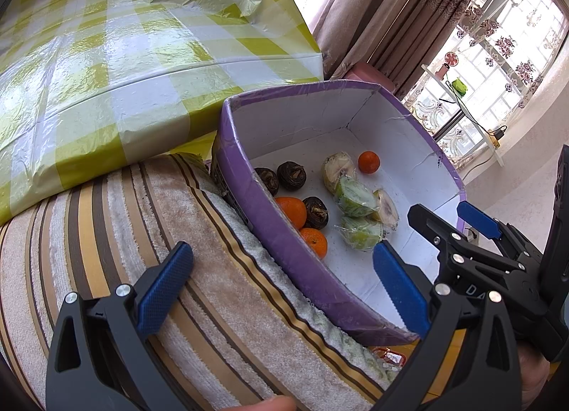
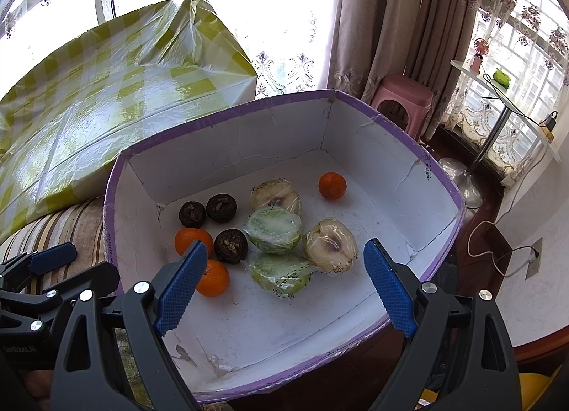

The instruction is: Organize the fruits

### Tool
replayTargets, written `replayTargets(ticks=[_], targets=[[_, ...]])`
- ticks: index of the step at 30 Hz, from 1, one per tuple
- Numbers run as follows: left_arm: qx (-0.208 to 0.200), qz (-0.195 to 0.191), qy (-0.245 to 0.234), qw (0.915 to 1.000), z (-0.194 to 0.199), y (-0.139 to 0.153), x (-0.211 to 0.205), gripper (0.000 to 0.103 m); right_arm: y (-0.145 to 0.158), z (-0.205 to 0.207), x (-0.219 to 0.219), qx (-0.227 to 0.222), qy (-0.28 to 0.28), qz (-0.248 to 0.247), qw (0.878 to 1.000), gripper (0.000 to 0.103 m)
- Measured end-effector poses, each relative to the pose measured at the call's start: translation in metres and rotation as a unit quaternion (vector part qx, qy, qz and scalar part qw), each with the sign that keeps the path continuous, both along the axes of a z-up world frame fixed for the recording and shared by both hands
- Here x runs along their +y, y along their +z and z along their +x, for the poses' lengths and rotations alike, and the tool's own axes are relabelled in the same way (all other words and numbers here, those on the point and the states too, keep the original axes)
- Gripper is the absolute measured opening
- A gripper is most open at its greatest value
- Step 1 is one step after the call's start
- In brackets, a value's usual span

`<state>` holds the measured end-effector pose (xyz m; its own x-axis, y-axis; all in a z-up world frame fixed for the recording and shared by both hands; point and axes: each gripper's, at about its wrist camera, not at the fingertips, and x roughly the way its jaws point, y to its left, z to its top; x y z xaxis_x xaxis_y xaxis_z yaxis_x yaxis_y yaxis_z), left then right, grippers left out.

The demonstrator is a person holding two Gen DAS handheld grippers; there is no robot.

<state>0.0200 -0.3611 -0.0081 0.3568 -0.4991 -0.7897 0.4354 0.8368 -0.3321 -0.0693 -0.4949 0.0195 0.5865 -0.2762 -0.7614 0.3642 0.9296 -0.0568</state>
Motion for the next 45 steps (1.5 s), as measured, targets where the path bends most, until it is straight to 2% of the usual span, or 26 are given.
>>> replayTargets(ticks=[31,35,37,39,42,45], targets=[[-0.006,-0.001,0.003,1.0,0.0,0.002,0.001,0.101,0.0,0.0,0.0,0.001,-0.001,0.0,1.0,0.087],[-0.01,-0.005,0.003,0.9999,0.0,0.004,0.0,0.101,-0.001,-0.001,-0.001,0.0,-0.003,-0.001,1.0,0.087],[-0.008,-0.019,-0.006,0.9998,0.0,0.005,0.0,0.101,-0.001,-0.002,-0.001,-0.001,-0.005,0.0,1.0,0.087],[-0.011,-0.029,-0.007,0.9995,-0.001,0.011,0.003,0.101,0.002,-0.002,-0.001,-0.004,-0.006,-0.002,1.0,0.087],[-0.037,-0.041,-0.005,0.9985,-0.008,0.03,0.015,0.101,0.01,-0.001,0.004,-0.011,-0.002,0.002,1.0,0.087],[-0.062,-0.035,0.029,0.9971,-0.011,0.047,0.05,0.101,0.023,0.005,0.026,-0.024,0.029,0.011,0.999,0.087]])
